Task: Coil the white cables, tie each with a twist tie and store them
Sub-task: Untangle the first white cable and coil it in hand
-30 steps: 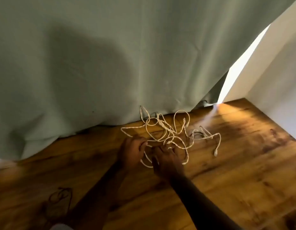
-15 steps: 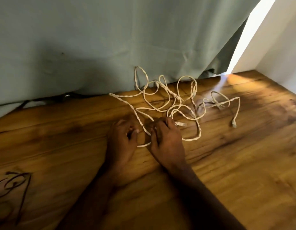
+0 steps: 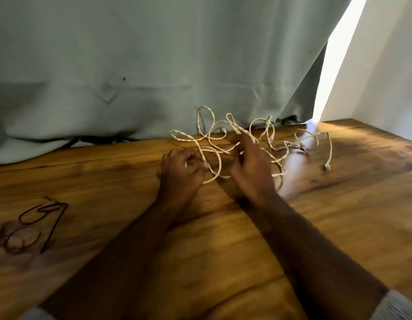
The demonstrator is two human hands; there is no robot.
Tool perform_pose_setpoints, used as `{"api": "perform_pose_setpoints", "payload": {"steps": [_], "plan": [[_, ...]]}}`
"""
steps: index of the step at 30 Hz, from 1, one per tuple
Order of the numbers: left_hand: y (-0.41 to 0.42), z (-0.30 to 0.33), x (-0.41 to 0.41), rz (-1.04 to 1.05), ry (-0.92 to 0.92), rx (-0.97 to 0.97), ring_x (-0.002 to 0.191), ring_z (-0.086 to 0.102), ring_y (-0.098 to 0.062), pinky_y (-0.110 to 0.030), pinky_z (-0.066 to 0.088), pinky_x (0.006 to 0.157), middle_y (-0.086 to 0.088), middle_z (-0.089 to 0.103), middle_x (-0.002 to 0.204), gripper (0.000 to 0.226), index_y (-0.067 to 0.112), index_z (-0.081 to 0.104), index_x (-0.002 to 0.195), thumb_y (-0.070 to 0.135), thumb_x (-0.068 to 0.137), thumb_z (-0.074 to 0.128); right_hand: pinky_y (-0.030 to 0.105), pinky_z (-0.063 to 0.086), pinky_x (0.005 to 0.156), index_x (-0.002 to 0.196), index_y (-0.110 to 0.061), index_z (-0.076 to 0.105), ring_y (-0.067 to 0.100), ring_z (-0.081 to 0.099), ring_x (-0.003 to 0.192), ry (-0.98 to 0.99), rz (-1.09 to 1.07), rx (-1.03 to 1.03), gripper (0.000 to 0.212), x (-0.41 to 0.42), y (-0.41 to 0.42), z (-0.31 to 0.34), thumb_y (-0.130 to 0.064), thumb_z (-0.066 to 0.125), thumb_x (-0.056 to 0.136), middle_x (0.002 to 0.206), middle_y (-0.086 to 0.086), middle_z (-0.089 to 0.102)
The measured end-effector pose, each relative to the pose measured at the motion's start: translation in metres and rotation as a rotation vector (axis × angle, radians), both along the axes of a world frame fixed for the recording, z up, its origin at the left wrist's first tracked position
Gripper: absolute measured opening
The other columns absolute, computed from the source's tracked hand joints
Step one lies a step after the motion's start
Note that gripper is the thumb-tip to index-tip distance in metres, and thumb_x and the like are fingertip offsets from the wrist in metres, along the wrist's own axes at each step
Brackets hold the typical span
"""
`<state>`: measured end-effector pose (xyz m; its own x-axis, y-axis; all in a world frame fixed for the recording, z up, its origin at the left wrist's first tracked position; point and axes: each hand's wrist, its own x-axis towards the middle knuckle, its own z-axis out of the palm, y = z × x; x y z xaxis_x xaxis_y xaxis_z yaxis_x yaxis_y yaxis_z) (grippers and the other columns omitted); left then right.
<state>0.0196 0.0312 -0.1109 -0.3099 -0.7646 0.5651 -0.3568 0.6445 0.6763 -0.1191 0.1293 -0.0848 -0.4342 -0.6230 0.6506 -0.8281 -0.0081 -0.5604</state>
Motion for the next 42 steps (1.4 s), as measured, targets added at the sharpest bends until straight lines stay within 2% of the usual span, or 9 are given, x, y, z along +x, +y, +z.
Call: {"api": "perform_pose_setpoints", "payload": {"steps": [3,6,11,14,22,27,32,37,42], "plan": [[0.015,0.000,0.000,-0.122,-0.367,-0.140,0.128,0.040,-0.013,-0.044,0.025,0.105,0.013,0.057,0.128,0.042,0.037,0.064,0.115,0.058,0.080,0.068,0.045,0.045,0.102,0.108,-0.022,0.072,0.029,0.055,0.117,0.070,-0.123,0.371,0.047,-0.009,0.015,0.008,-0.039,0.069,0.064,0.123,0.007,0.057],[0.021,0.007,0.004,-0.047,-0.573,-0.281,0.128,0.045,-0.020,-0.048,0.025,0.101,0.008,0.063,0.123,0.024,0.034,0.067,0.109,0.046,0.089,0.061,0.046,0.043,0.105,0.103,-0.022,0.075,0.032,0.051,0.121,0.202,-0.154,0.596,0.036,-0.003,0.018,0.002,-0.029,0.077,0.068,0.132,0.006,0.043],[0.019,0.014,0.018,0.144,-0.551,-0.315,0.114,0.051,-0.020,-0.045,0.029,0.092,0.007,0.066,0.106,0.020,0.031,0.066,0.096,0.045,0.092,0.051,0.053,0.033,0.110,0.118,-0.024,0.070,0.033,0.043,0.131,0.463,-0.181,0.509,0.036,0.005,0.019,0.004,-0.034,0.064,0.085,0.148,0.008,0.037],[0.024,0.013,0.011,-0.045,-0.407,-0.357,0.116,0.049,-0.013,-0.039,0.022,0.091,0.012,0.064,0.115,0.038,0.034,0.063,0.110,0.059,0.092,0.041,0.043,0.047,0.088,0.098,-0.021,0.075,0.033,0.063,0.101,0.505,-0.147,0.197,0.025,0.012,0.020,0.006,-0.035,0.062,0.081,0.116,0.011,0.063],[0.003,0.008,0.012,0.170,-0.330,-0.238,0.122,0.050,-0.025,-0.043,0.028,0.090,0.002,0.062,0.125,0.036,0.033,0.055,0.128,0.038,0.093,0.056,0.029,0.055,0.085,0.120,-0.029,0.070,0.017,0.068,0.098,0.031,0.056,0.235,0.034,-0.005,0.028,-0.001,-0.027,0.067,0.087,0.108,-0.001,0.073],[0.013,0.006,0.004,0.009,-0.508,-0.418,0.131,0.041,-0.021,-0.050,0.031,0.097,0.005,0.050,0.142,0.054,0.036,0.051,0.137,0.043,0.084,0.058,0.033,0.054,0.091,0.128,-0.027,0.065,0.019,0.067,0.104,0.129,0.259,0.348,0.051,0.003,0.026,-0.005,-0.023,0.058,0.077,0.117,0.000,0.071],[0.020,0.007,0.003,-0.103,-0.462,-0.396,0.135,0.034,-0.015,-0.048,0.020,0.105,0.015,0.050,0.140,0.045,0.042,0.060,0.129,0.052,0.086,0.051,0.038,0.059,0.069,0.122,-0.029,0.053,0.017,0.070,0.084,-0.249,0.275,0.176,0.047,-0.001,0.032,-0.001,-0.013,0.064,0.078,0.094,-0.002,0.071],[0.021,0.006,0.000,-0.101,-0.548,-0.445,0.134,0.037,-0.016,-0.055,0.022,0.106,0.014,0.056,0.136,0.035,0.038,0.071,0.101,0.058,0.087,0.045,0.036,0.051,0.073,0.120,-0.015,0.057,0.027,0.065,0.086,-0.225,-0.164,-0.095,0.029,-0.032,0.030,0.004,-0.013,0.056,0.091,0.093,0.007,0.068],[0.031,0.014,-0.015,-0.074,-0.479,-0.493,0.124,0.047,-0.016,-0.050,0.024,0.101,0.011,0.063,0.125,0.056,0.036,0.067,0.118,0.064,0.091,0.026,0.037,0.048,0.080,0.123,-0.013,0.050,0.034,0.064,0.099,-0.502,-0.539,-0.181,0.034,-0.085,0.070,0.016,-0.015,0.063,0.092,0.111,0.015,0.066]]}}
